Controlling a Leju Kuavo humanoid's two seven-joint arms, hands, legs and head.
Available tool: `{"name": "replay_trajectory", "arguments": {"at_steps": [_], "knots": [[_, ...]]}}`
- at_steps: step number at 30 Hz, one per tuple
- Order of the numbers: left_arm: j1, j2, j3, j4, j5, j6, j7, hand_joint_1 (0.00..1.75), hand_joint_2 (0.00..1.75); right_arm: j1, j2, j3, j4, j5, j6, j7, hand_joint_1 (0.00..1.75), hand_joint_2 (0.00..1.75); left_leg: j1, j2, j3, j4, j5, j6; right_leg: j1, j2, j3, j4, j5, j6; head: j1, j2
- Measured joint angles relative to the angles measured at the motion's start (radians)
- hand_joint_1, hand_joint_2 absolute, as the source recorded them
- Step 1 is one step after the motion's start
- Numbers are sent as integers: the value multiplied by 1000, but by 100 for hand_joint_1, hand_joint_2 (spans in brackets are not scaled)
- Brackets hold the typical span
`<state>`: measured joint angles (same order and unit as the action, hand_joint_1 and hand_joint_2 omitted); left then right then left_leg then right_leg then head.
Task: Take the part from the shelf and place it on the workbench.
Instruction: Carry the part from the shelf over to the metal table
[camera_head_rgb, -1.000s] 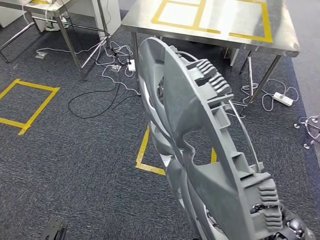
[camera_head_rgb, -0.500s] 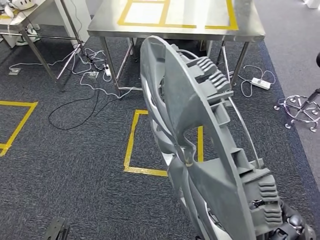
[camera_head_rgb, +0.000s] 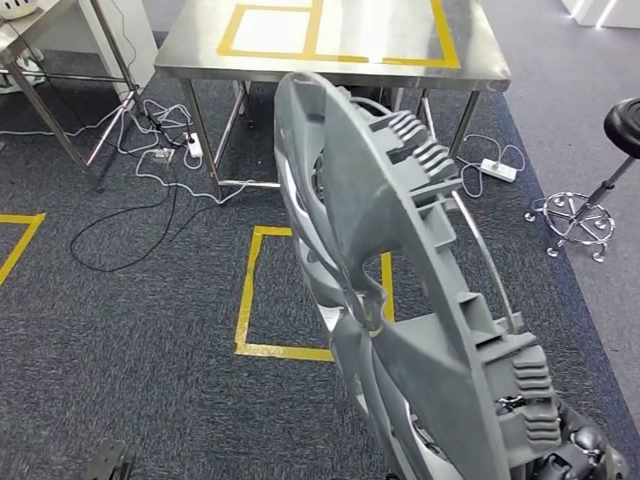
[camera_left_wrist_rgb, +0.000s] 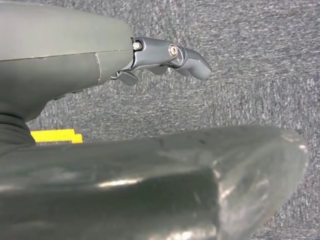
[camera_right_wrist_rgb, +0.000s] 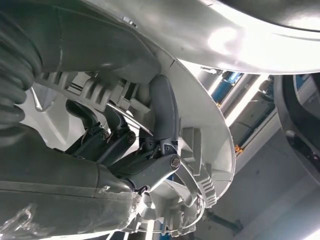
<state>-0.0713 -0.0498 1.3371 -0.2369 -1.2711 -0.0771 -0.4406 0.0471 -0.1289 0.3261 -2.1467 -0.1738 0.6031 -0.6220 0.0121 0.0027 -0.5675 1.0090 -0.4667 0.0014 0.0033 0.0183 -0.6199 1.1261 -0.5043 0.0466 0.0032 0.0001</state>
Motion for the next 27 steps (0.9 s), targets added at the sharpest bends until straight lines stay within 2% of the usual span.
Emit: {"name": "replay_trajectory", "arguments": {"at_steps": [2,3,4,5,7,8,9,10,13,14,16,18,19,20,21,23,24,25,27], "knots": [[1,0,0,0,0,0,0,0,0,-1,0,0,1,0,0,0,175,175,-2,0,9,0,-9,5,0,-5,-79,136,-52,4,3,0],[1,0,0,0,0,0,0,0,0,-1,0,0,1,0,-1,0,175,175,-3,1,15,0,-15,6,-1,-6,-114,186,-65,5,3,0],[1,1,0,0,0,0,0,0,0,0,0,0,2,0,-1,0,175,175,-4,0,22,0,-21,6,-1,-7,-133,201,-57,5,4,0],[2,1,0,0,0,0,0,0,0,0,0,0,2,0,-1,0,175,175,-4,0,32,0,-29,5,-1,-7,-132,176,-31,3,4,0],[3,1,0,0,0,0,0,0,0,0,0,0,2,0,-1,0,175,175,-4,0,56,0,-47,1,-1,-11,-89,44,57,-2,5,0],[3,1,0,0,0,0,0,0,0,0,0,0,3,0,-1,0,175,175,-5,0,65,1,-56,-4,0,-13,-68,-17,85,-6,6,0],[3,1,0,0,0,0,0,0,0,-1,0,0,3,0,-1,0,175,175,-5,0,70,0,-63,-9,3,-16,-53,-57,100,-12,6,0],[3,1,0,0,0,0,0,0,0,-1,0,0,4,0,-2,0,175,175,-5,0,73,0,-68,-16,5,-17,-48,-73,103,-19,6,0],[-1,-1,0,0,-1,0,0,0,0,-1,2,-1,3,1,-4,1,175,175,-3,2,78,15,-69,-34,6,-13,-30,-79,94,-38,6,0],[-4,-2,0,0,-1,-1,-1,0,0,-3,2,-1,3,1,-6,2,175,175,-3,1,61,48,-66,-38,4,-13,-21,-81,89,-42,5,0],[-6,-3,-1,0,-2,-1,-2,0,0,-7,5,-1,2,1,-9,2,175,175,-3,1,-13,166,-83,-44,2,-12,-4,-84,76,-50,5,0],[-2,-1,-1,0,-2,-1,-3,0,0,-8,6,-1,2,1,-10,2,175,175,-3,1,-102,275,-135,-49,2,-10,15,-84,58,-54,4,0],[0,0,-1,0,-2,-1,-3,0,0,-8,6,-1,2,1,-11,2,175,175,-3,1,-132,295,-152,-50,2,-8,28,-84,48,-55,5,0],[1,0,-1,0,-2,-1,-3,0,0,-8,6,-1,2,1,-11,3,175,175,-3,1,-146,283,-147,-50,2,-7,42,-84,38,-54,4,0],[2,1,-1,0,-3,-1,-3,0,0,-9,7,-1,2,1,-11,3,175,175,-3,1,-145,244,-117,-48,1,-6,58,-85,27,-53,4,0],[3,2,-1,0,-3,-1,-4,0,0,-10,7,-2,3,1,-12,3,175,175,-3,1,-123,118,-12,-45,2,-4,82,-84,4,-46,3,0],[3,2,-1,0,-3,0,-4,0,0,-11,7,-2,3,1,-13,3,175,175,-4,1,-112,67,30,-41,3,-3,90,-86,-8,-40,3,0],[4,2,-1,0,-3,0,-5,0,0,-12,7,-3,3,2,-14,3,175,175,-4,2,-105,31,58,-37,4,-1,99,-87,-16,-34,2,0],[2,1,-1,0,-3,0,-6,0,0,-12,8,-4,3,3,-15,3,175,175,-4,1,-95,12,67,-24,6,1,119,-96,-25,-20,3,0]]}}
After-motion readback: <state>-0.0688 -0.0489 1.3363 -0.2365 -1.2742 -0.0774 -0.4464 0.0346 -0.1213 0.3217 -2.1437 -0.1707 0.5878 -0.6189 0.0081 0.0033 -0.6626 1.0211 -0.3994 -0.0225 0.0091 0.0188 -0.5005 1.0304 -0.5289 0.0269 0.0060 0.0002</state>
